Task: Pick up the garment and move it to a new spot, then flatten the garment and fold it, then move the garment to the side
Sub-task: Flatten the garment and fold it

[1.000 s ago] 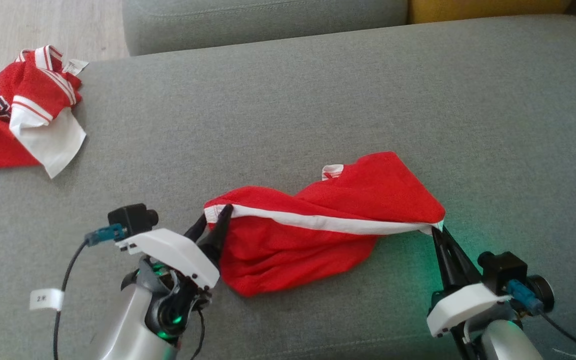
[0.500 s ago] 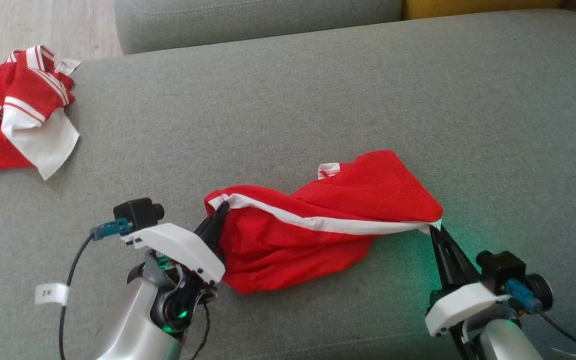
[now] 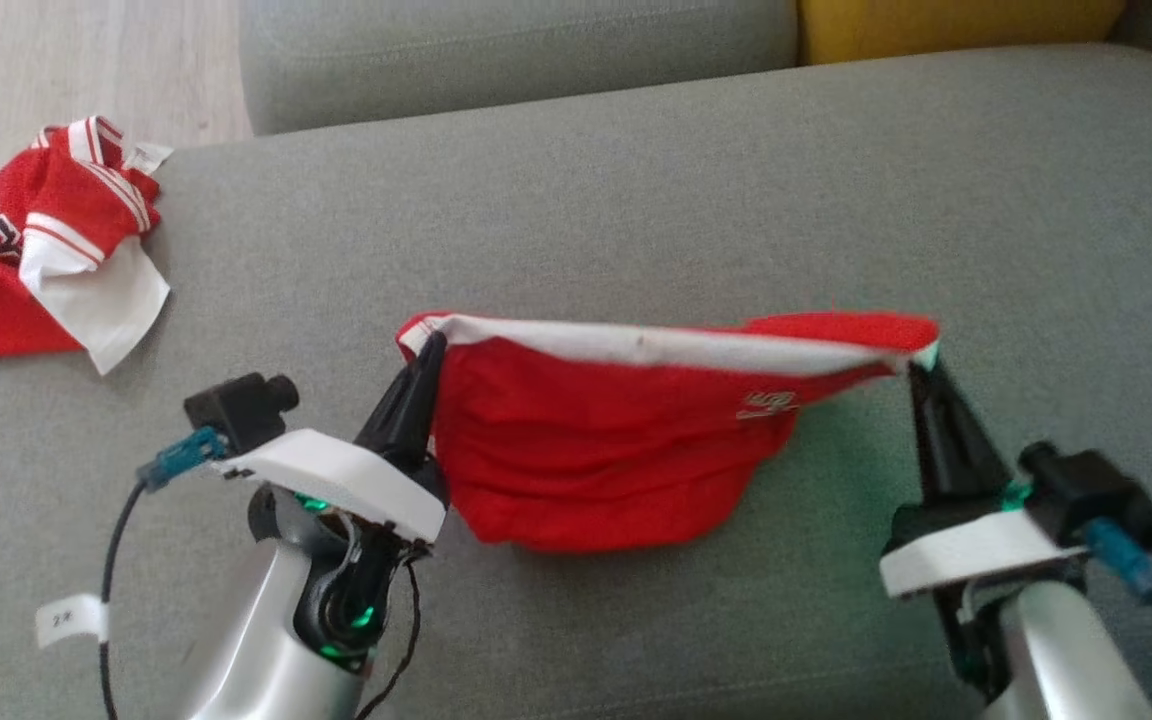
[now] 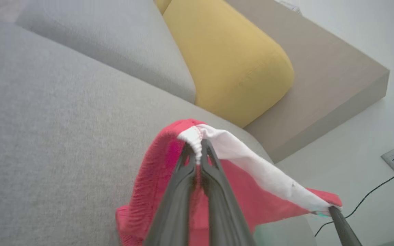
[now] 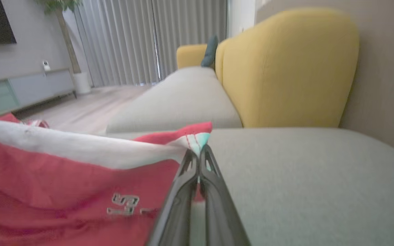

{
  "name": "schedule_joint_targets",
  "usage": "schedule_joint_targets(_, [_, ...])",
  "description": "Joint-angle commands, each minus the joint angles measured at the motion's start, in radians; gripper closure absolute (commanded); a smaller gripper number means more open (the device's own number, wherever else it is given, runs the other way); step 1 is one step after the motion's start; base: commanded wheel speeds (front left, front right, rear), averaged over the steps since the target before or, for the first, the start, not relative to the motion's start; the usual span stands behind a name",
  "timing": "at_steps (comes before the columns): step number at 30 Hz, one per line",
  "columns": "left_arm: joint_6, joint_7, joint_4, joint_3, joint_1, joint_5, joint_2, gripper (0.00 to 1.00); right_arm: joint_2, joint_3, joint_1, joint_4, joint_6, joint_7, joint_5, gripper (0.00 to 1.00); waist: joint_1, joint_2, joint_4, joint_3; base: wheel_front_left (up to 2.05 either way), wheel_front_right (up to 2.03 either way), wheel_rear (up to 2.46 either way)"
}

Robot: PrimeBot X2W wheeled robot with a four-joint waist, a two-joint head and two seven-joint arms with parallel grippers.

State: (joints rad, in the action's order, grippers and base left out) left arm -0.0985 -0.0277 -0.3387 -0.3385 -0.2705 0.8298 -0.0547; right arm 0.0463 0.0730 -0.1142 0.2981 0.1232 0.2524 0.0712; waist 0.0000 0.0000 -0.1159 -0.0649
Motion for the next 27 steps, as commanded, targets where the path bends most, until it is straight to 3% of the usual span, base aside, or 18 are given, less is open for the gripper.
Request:
schedule_joint_targets(1, [-0.006, -0.027, 0.083, 0.040, -0.021, -0.013, -0.024, 1.00, 0.004, 0.009, -0.051, -0.101, 0.008, 0.009, 0.008, 1.00, 0.0000, 0.0000, 0.000, 0.019, 0.00, 0.00, 0.00])
schedule_joint_targets(10, [0.019, -0.052, 0.348, 0.060, -0.009, -0.037, -0.053, 1.00, 0.004, -0.003, -0.070, -0.399, 0.008, 0.007, -0.008, 1.00, 0.0000, 0.0000, -0.010, 0.077, 0.00, 0.00, 0.00])
schedule_joint_targets(20, [0.082, 0.031, 0.706, 0.086, -0.053, -0.075, -0.121, 1.00, 0.019, 0.014, -0.120, -0.713, 0.008, -0.090, -0.029, 1.00, 0.0000, 0.0000, -0.033, 0.086, 0.00, 0.00, 0.00])
schedule_joint_targets(24, [0.102, 0.102, 0.755, 0.083, -0.096, -0.068, -0.143, 1.00, 0.016, 0.013, -0.136, -0.746, 0.008, -0.147, 0.004, 1.00, 0.0000, 0.0000, -0.036, 0.061, 0.00, 0.00, 0.00])
schedule_joint_targets(27, [0.113, 0.146, 0.705, 0.094, -0.148, -0.047, -0.152, 1.00, 0.015, 0.014, -0.176, -0.691, 0.008, -0.188, 0.043, 1.00, 0.0000, 0.0000, -0.041, 0.013, 0.00, 0.00, 0.00])
